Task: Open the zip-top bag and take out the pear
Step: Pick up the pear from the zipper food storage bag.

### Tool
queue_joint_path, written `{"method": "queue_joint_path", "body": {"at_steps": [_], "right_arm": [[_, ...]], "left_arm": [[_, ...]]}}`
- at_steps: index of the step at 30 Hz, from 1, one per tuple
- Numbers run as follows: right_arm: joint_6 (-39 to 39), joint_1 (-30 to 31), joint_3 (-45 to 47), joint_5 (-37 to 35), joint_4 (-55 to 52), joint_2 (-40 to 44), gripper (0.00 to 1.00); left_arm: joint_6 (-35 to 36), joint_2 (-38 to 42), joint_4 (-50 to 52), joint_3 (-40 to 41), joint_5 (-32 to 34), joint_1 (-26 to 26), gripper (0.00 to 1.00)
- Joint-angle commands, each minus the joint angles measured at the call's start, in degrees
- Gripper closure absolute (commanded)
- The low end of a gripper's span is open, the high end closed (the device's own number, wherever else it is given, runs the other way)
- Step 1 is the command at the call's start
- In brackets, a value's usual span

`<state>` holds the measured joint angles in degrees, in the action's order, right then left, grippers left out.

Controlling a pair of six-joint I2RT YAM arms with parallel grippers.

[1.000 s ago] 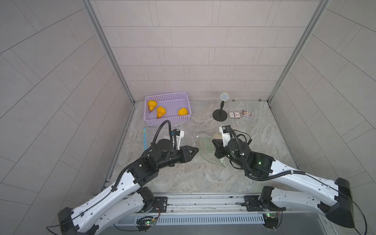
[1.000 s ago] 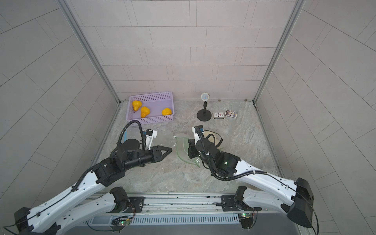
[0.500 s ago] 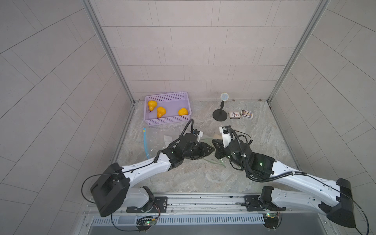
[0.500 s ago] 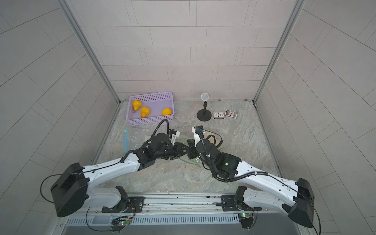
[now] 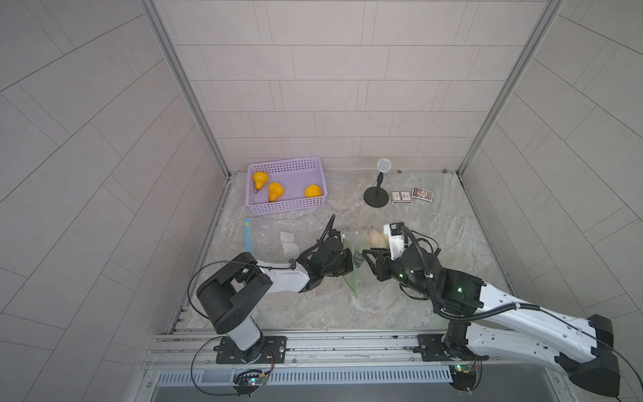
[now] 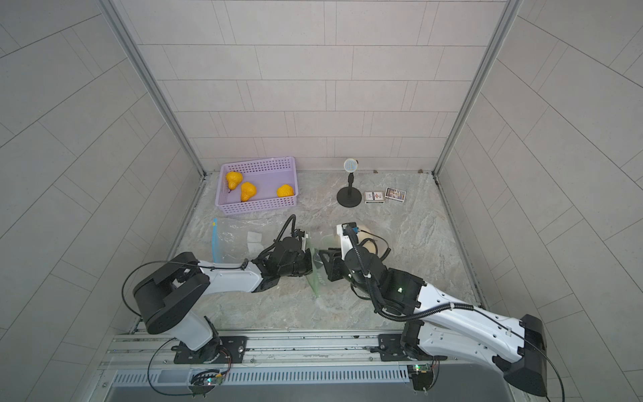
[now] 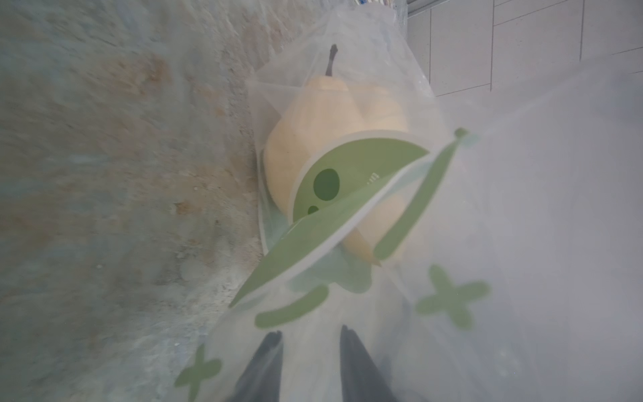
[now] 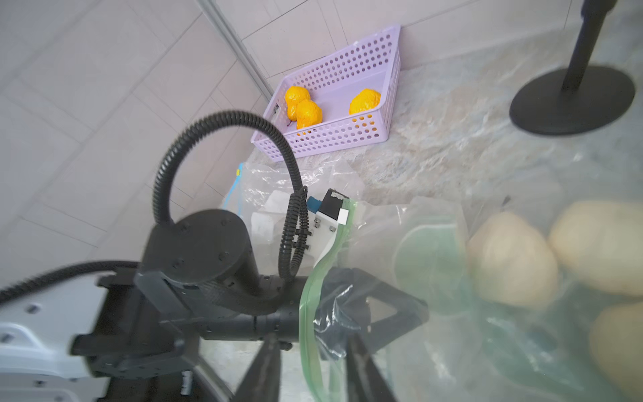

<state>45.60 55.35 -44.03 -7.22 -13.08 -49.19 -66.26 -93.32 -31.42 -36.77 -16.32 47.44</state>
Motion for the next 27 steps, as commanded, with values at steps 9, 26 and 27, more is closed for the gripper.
{"method": "queue_joint_path", "body": {"at_steps": [9,26,27], "right_arm": [[-4.4,-27.4,-10.3,22.1,-10.0,-17.4,0.66],[-6.5,-27.5,-12.2,10.3,-1.6,-35.4,0.65],[-6.9,-27.5,-12.9,9.4,-2.0,-35.7,0.64]], "left_arm": [[8.8,11.9,21.8,-3.4,14.1,-0.8,0.59],[8.3,9.1,17.7,-3.5,12.2,-0.9,0.58],[8.0,9.0,17.4,-3.4,11.9,-0.9,0.58]]}}
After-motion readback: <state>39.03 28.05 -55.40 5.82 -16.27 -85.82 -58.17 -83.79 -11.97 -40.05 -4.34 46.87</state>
